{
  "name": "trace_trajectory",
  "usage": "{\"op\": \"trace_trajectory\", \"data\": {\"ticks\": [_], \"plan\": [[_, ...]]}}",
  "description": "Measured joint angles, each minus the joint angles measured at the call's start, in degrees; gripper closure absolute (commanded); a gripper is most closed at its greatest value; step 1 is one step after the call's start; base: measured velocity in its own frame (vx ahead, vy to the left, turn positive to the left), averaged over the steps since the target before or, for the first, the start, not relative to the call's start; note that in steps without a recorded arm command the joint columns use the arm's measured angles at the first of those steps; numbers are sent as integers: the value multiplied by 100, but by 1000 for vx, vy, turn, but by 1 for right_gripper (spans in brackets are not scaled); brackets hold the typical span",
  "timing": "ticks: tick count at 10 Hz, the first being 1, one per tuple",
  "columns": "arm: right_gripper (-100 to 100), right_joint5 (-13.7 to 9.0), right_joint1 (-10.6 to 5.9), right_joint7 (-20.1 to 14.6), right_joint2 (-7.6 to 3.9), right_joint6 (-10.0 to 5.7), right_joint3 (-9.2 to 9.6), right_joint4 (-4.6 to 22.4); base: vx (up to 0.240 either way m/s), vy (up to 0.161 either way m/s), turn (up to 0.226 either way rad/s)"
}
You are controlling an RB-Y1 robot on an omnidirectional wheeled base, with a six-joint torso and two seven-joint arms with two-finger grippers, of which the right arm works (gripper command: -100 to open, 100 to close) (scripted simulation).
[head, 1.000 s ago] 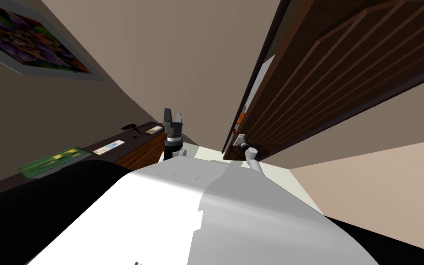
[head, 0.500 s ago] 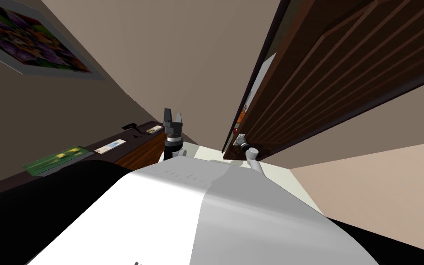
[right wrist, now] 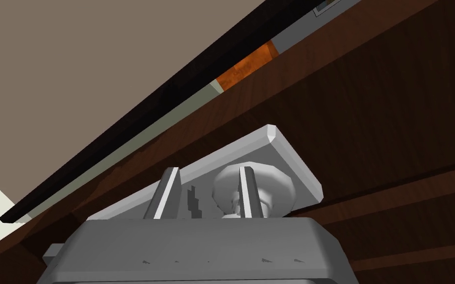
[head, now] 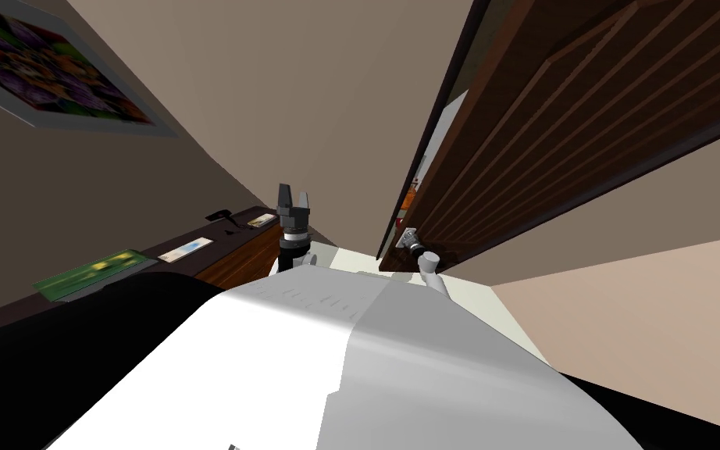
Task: Pull the door open
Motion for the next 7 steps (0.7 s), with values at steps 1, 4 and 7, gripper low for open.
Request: {"op": "trace_trajectory", "data": {"ticks": [1,4,7], "plan": [[100,-153,-45,132,39,17,-69,58,1,-3,11],[100,-474,-153,213,49,162,-138,31,-74,-50,44],[100,-771,-220,-1,25,340,-156,74,-57,-33,6]]}}
